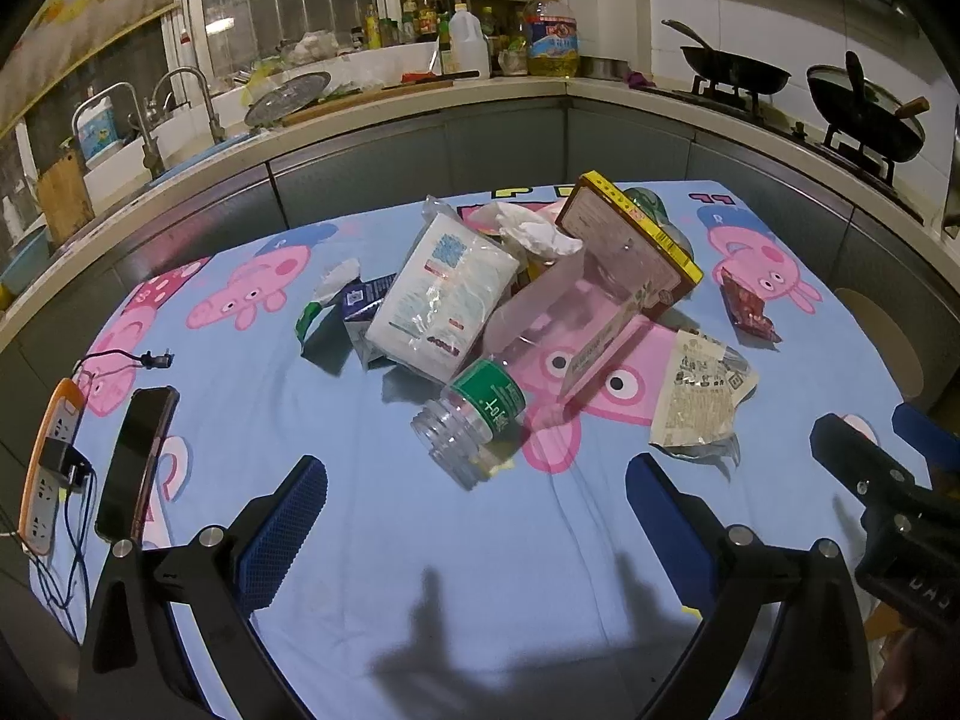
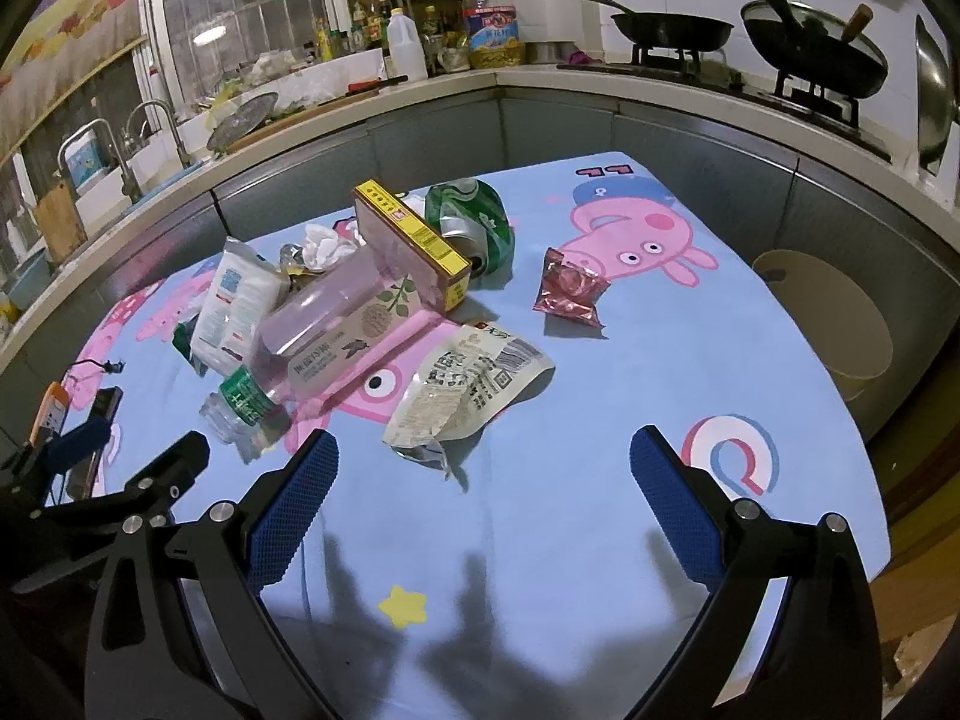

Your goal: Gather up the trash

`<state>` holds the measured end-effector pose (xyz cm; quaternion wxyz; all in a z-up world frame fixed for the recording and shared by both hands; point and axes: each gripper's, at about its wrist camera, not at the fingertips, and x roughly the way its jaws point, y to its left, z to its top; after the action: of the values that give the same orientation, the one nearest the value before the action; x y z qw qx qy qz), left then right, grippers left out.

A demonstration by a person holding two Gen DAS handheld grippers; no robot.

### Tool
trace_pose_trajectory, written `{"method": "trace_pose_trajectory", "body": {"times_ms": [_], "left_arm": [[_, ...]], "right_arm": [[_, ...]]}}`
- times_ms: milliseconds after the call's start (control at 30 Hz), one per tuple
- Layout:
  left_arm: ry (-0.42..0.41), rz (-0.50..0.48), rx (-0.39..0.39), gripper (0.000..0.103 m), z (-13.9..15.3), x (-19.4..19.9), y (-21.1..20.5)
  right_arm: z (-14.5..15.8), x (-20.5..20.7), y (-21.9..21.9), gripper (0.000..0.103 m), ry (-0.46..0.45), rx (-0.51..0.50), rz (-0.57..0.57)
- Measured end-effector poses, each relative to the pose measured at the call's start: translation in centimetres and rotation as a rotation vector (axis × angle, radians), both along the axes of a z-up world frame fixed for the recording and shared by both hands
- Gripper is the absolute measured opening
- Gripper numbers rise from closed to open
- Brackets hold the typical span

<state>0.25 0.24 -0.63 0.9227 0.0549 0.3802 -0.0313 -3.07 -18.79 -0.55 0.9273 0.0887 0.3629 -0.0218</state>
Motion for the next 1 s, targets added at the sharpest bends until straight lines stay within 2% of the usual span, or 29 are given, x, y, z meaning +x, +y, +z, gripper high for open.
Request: {"method": "trace_pose_trajectory", "body": {"times_ms": [267, 467, 533, 567, 633, 733, 1000], "left_arm": [[0.014, 0.021, -0.041, 0.099, -1.6, -0.3, 1.1], [0.088, -0.059, -0.027, 0.099, -4.7, -1.7, 0.9], [0.117, -0.106, -0.114, 0.099, -4.9, -1.8, 1.3], [0.124, -0.131, -0.182, 0.099, -4.8, -1.9, 1.7], [0.125, -0.138, -0.235, 0.099, -4.8, -2.0, 2.1], [0.126, -0.111, -0.229, 0.099, -4.9, -1.9, 2.1], [0.140, -0.113, -0.202, 0.099, -4.9, -0.6, 1.1]], "right_arm": [[-0.5, -0.1, -1.1, 0.097, -0.010, 0.055, -0.015], [-1.4, 0.5, -2.4, 0.097, 0.002, 0.112, -0.039], [-1.8, 0.7, -2.7, 0.097, 0.013, 0.136, -0.037], [-1.9, 0.8, -2.9, 0.097, 0.016, 0.145, -0.034], [-2.2, 0.9, -3.1, 0.097, 0.020, 0.152, -0.028], [-2.4, 1.0, -3.4, 0.097, 0.020, 0.159, -0.035], [-3.7, 1.9, -4.9, 0.097, 0.037, 0.214, -0.035]]}}
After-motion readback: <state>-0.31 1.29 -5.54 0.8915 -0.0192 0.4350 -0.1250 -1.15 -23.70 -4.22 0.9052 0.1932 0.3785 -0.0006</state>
